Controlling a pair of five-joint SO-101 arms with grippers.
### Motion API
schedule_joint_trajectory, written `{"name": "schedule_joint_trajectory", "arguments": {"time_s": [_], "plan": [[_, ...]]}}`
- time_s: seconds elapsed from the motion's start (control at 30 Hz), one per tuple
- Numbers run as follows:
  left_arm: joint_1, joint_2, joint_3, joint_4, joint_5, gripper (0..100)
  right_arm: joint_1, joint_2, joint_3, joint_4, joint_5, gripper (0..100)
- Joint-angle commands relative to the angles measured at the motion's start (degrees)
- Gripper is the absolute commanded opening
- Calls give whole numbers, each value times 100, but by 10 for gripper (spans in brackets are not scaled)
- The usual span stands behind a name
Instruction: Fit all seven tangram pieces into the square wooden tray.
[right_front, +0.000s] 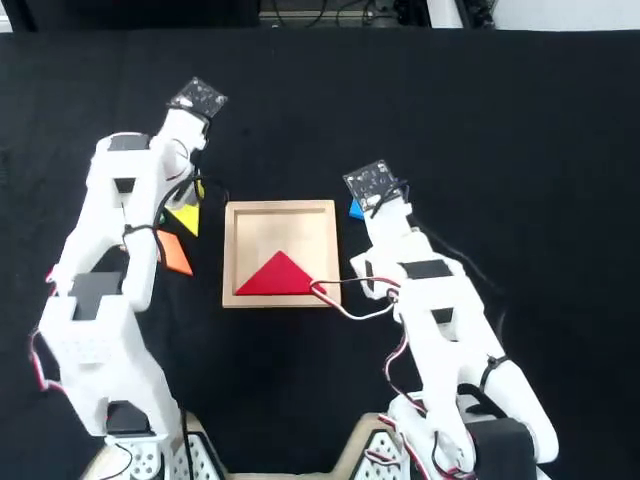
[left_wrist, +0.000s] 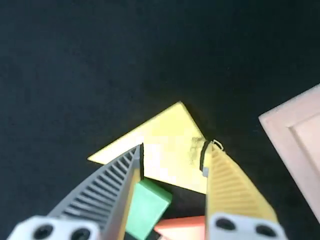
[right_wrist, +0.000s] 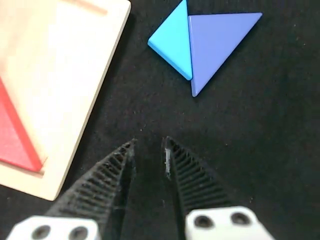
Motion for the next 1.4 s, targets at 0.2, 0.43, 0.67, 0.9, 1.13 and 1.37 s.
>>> {"name": "schedule_joint_trajectory", "arguments": {"time_s": [0.2,0.43,0.67,0.9,1.13,1.37], "plan": [[-40,281,-866,519,-88,213,62,-154,-22,-105,-18,94],[-119,149,-1587,1662,-651,213,62,-154,-22,-105,-18,94],[-365,158,-1640,1626,-2004,211,53,-154,-22,-105,-18,93],[-409,598,-1701,-220,-1776,209,62,-154,-13,-105,-18,93],[-716,1108,-1657,-1459,-949,209,62,-154,13,-123,-18,93],[-954,1565,-1701,-1134,-1204,211,62,-154,22,-220,-18,93]]}}
